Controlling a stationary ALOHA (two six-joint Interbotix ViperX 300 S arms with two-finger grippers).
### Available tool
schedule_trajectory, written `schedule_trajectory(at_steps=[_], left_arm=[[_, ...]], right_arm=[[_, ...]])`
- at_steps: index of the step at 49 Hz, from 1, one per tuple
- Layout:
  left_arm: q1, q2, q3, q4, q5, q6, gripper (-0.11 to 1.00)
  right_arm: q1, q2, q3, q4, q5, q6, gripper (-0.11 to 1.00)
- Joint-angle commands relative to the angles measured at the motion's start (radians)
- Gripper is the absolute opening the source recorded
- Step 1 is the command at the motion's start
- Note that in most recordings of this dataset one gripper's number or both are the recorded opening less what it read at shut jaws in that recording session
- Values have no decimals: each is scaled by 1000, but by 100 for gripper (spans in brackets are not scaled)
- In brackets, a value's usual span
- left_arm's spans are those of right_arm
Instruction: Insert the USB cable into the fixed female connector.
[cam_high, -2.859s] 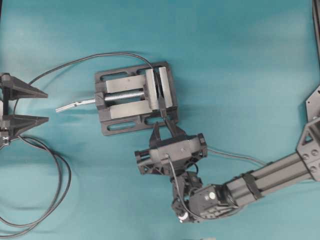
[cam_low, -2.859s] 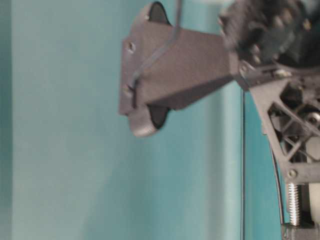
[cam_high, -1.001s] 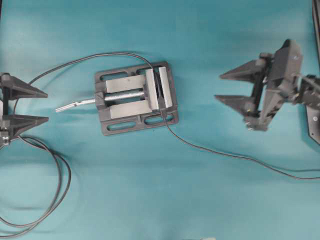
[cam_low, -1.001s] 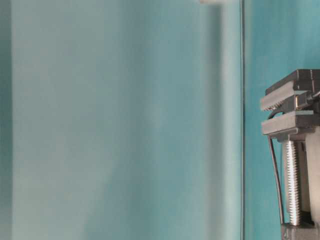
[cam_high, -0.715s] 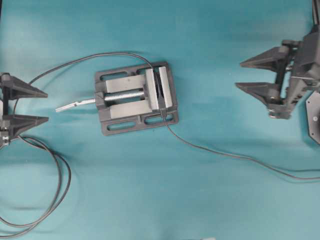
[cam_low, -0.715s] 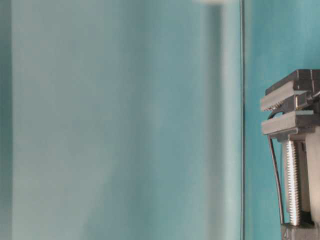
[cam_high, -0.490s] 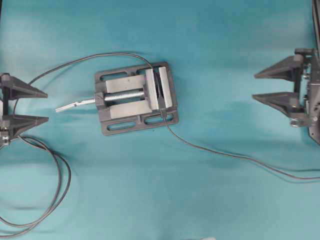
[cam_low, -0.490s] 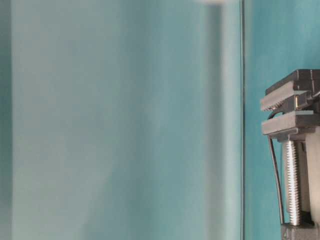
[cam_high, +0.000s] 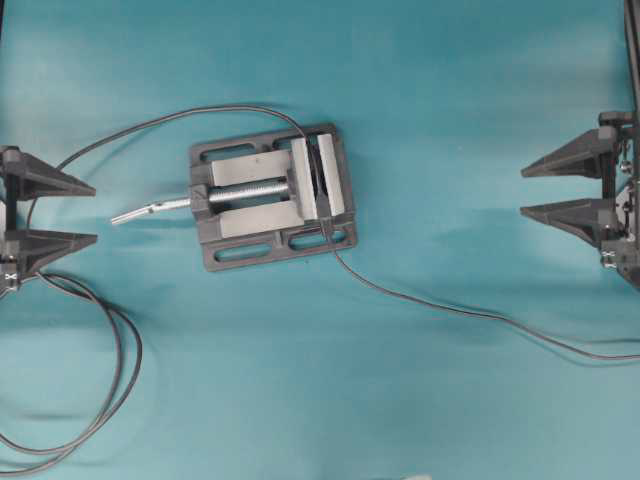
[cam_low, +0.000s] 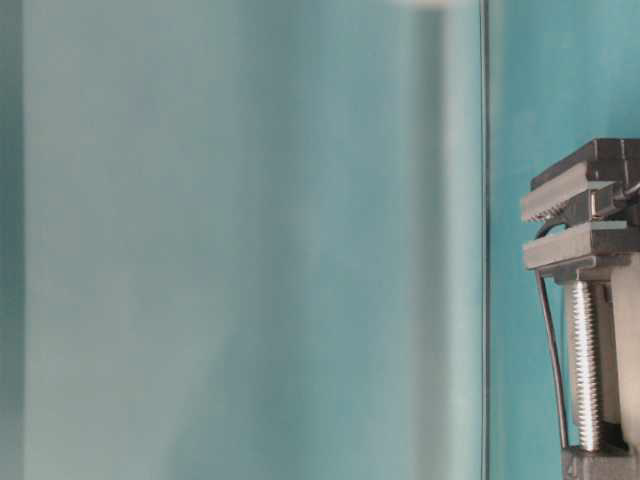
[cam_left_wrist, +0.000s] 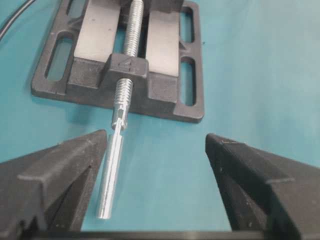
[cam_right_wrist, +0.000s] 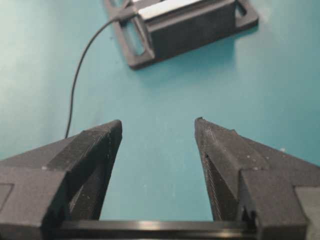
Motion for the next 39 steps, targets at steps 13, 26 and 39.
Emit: schedule_trajectory(at_steps=[13,26,39], left_arm=[[3,6,-11,3,-6,-6,97],[3,6,-11,3,-6,-6,97],[3,6,-11,3,-5,-6,97]], right_arm=[[2,-57,-35,-52,141,-9,63],[2,-98,-21,-114,126,8,64],[2,-98,-11,-123,130,69,64]])
